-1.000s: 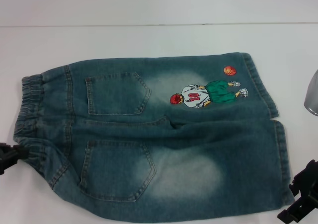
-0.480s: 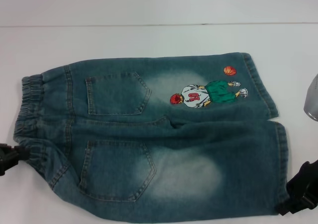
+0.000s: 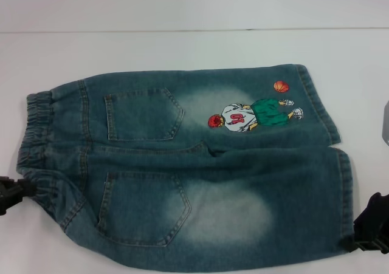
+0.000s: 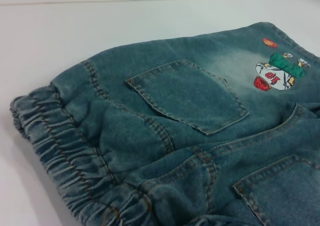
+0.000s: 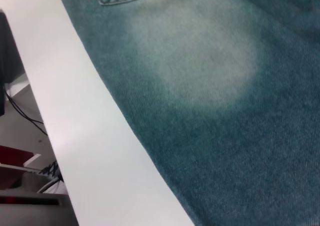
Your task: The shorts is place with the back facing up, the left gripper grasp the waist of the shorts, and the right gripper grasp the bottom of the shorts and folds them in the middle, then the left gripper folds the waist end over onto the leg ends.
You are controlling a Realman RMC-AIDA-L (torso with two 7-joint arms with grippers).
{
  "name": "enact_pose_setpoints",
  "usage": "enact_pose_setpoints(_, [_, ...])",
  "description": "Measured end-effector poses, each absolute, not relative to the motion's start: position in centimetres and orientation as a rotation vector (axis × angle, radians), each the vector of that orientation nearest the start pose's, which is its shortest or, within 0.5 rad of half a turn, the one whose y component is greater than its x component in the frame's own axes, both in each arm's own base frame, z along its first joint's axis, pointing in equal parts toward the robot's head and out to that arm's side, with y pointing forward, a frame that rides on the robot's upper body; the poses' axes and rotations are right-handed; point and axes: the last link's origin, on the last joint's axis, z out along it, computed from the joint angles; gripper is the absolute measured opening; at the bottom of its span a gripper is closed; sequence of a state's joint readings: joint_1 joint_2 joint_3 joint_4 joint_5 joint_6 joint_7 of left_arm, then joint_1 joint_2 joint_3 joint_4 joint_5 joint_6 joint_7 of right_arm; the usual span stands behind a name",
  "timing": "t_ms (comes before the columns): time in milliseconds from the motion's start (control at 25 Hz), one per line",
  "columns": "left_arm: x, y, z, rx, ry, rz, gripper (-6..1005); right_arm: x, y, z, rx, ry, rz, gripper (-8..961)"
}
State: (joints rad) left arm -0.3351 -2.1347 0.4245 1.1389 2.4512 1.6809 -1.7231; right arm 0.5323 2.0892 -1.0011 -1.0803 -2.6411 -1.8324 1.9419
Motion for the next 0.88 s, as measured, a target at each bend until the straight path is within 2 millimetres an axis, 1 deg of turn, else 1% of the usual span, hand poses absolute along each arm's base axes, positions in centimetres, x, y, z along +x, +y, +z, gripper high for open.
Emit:
enact_pose_setpoints(80, [-34.6, 26.5, 7.6, -2.433, -1.134, -0.190, 51, 27.4, 29.4, 1.9, -2.996, 0.945, -0.505, 60])
enact_pose_setpoints(200, [-34.7, 26.6, 8.0, -2.401, -1.170, -0.204, 51, 27.7, 29.6, 3.0, -2.986, 0.897, -0.420, 21])
enact_pose_setpoints(360, [-34.7, 27.1, 9.2, -2.335, -1.229, -0.257, 51, 27.6, 30.4, 4.7, -2.944, 0.827, -0.266, 21])
enact_pose_setpoints(440, [-34.5, 27.4, 9.5, -2.307, -1.257, -0.275, 51, 27.8, 31.3, 5.5, -2.874, 0.807, -0.193, 21])
enact_pose_setpoints(600, [-34.2, 28.1, 9.7, -2.271, -1.287, -0.300, 51, 27.9, 32.9, 6.3, -2.746, 0.802, -0.072, 21])
enact_pose_setpoints(720, [-34.1, 28.7, 10.0, -2.233, -1.283, -0.330, 52, 27.7, 33.8, 6.9, -2.669, 0.809, 0.026, 22])
enact_pose_setpoints(880, [-34.0, 29.9, 10.6, -2.165, -1.254, -0.363, 52, 27.5, 35.3, 8.1, -2.527, 0.846, 0.158, 22])
